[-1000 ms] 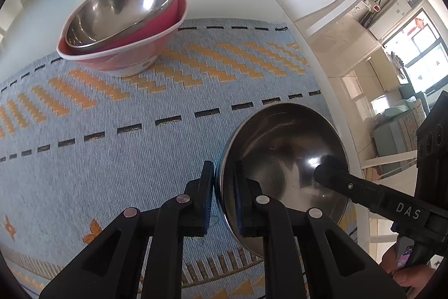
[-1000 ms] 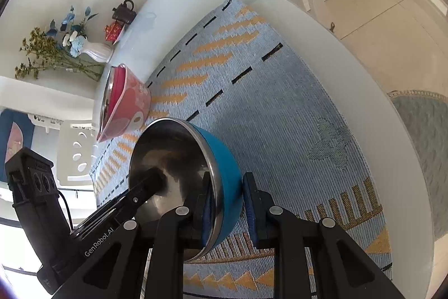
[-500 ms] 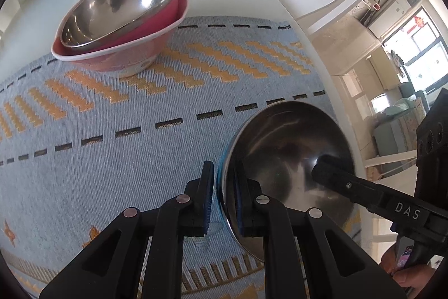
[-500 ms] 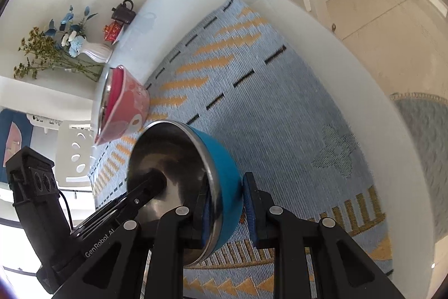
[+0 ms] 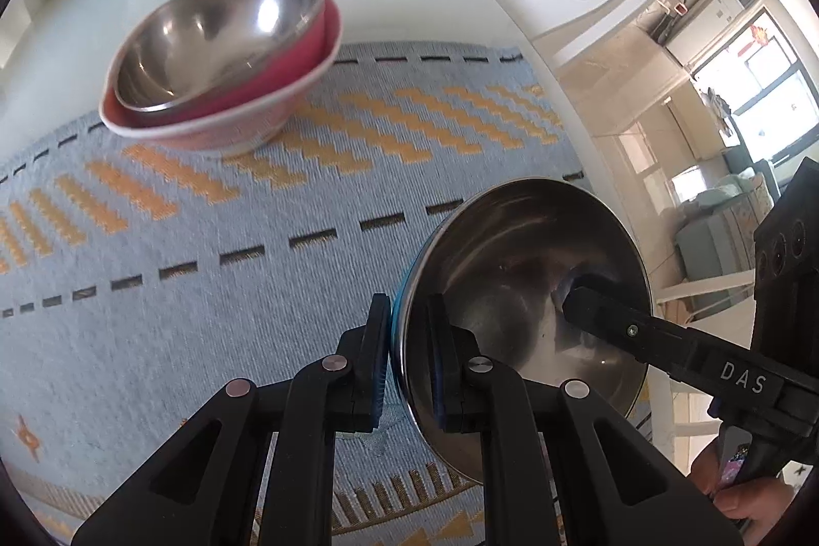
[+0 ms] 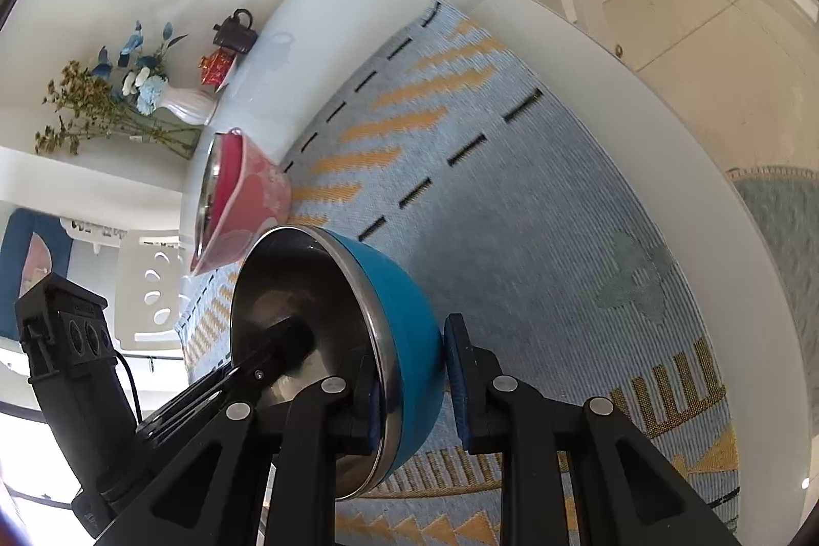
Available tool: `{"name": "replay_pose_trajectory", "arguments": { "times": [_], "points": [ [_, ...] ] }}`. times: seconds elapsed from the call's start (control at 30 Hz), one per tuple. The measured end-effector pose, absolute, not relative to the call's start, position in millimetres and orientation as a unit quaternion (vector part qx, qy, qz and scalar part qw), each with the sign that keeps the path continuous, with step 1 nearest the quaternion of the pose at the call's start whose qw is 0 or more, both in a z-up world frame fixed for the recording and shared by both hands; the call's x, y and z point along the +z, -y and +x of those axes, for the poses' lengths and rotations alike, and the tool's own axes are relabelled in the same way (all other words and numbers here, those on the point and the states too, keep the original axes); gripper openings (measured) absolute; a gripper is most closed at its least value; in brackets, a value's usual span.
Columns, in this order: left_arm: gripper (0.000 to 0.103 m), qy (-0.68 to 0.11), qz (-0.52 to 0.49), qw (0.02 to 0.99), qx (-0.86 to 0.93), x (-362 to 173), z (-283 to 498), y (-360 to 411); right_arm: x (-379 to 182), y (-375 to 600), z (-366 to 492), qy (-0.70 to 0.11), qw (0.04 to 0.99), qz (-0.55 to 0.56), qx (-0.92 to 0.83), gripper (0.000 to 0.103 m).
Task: Organize plates and bowls
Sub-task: 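Carry the blue-and-steel bowl with both tools toward the nested pink bowls, then lower the blue-and-steel bowl into the nested pink bowls with both tools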
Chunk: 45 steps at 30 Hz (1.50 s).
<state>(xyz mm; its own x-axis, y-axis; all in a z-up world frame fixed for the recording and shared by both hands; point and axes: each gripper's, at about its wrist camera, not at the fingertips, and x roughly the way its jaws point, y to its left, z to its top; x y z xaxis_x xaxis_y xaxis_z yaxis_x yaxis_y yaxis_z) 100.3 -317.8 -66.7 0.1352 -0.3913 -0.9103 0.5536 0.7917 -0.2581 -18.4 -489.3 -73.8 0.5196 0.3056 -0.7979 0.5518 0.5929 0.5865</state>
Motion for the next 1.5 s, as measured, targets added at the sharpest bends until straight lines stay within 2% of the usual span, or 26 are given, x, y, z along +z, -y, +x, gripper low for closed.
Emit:
{"name": "replay_pose_trajectory", "arguments": {
  "times": [0.47, 1.07, 1.5],
  "points": [
    [0.011, -0.569, 0.053, 0.767, -0.291, -28.2, 123.2, 305.3, -26.7, 475.2, 20.8, -0.487, 0.771, 0.403, -0.077, 0.021],
    [0.011, -0.522, 0.003, 0.815, -0.25, 24.4, 178.7, 280.8, 34.9, 451.9, 103.6, -0.46, 0.821, 0.337, -0.027, 0.021],
    [0.012, -0.518, -0.027, 0.83, -0.203, 15.3, 218.0, 249.6, 25.0, 425.8, 155.3, -0.457, 0.843, 0.282, 0.02, 0.021]
  ]
}}
